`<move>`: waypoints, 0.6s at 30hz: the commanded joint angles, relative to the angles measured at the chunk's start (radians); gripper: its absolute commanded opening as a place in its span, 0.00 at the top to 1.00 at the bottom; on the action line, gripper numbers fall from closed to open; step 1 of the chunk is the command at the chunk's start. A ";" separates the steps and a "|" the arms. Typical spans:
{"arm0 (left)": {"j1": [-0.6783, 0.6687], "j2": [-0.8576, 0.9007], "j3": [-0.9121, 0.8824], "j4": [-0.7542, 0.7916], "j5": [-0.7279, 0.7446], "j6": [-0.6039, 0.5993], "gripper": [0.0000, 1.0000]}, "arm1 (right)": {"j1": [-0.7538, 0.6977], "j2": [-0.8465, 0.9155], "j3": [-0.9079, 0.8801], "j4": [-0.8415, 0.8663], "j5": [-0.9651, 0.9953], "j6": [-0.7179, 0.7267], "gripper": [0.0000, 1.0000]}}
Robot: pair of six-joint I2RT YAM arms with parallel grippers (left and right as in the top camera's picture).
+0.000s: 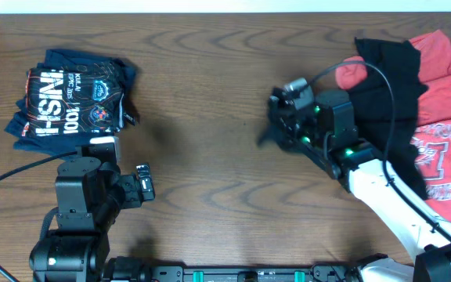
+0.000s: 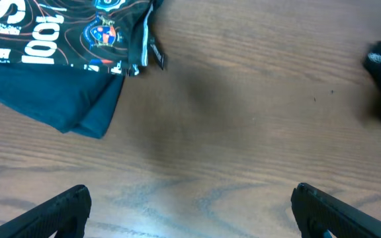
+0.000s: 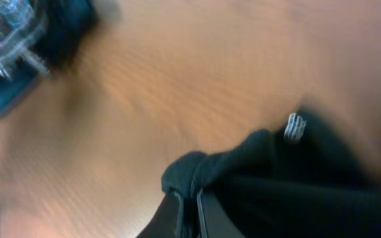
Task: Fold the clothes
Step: 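Pull the black shirt leftward with the right gripper toward table center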
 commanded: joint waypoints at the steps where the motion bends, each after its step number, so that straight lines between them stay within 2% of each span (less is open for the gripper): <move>1: 0.004 0.000 0.017 0.001 0.005 -0.010 0.02 | 0.058 -0.005 0.013 0.115 0.003 0.010 0.94; 3: 0.004 0.000 0.017 0.000 0.005 -0.010 0.02 | 0.077 -0.005 0.013 0.130 0.003 0.010 0.92; 4: 0.004 0.000 0.017 0.001 0.006 -0.010 0.02 | 0.082 -0.005 0.013 0.110 0.004 0.010 0.79; 5: 0.004 0.000 0.017 0.001 0.006 -0.010 0.02 | 0.081 -0.005 0.013 0.085 0.016 0.010 0.60; 6: 0.004 0.000 0.017 0.001 0.006 -0.010 0.02 | 0.078 -0.005 0.013 0.055 0.056 0.010 0.50; 7: 0.004 0.000 0.017 0.001 0.007 -0.010 0.02 | 0.072 -0.008 0.013 0.016 0.132 0.011 0.40; 9: 0.004 0.000 0.017 0.005 0.017 -0.010 0.02 | 0.055 -0.018 0.013 -0.045 0.289 0.035 0.30; 13: 0.004 0.005 0.017 0.035 0.088 -0.010 0.02 | -0.019 -0.081 0.013 -0.153 0.583 0.101 0.25; 18: 0.004 0.071 0.015 0.084 0.219 -0.010 0.02 | -0.153 -0.179 0.013 -0.315 0.665 0.101 0.24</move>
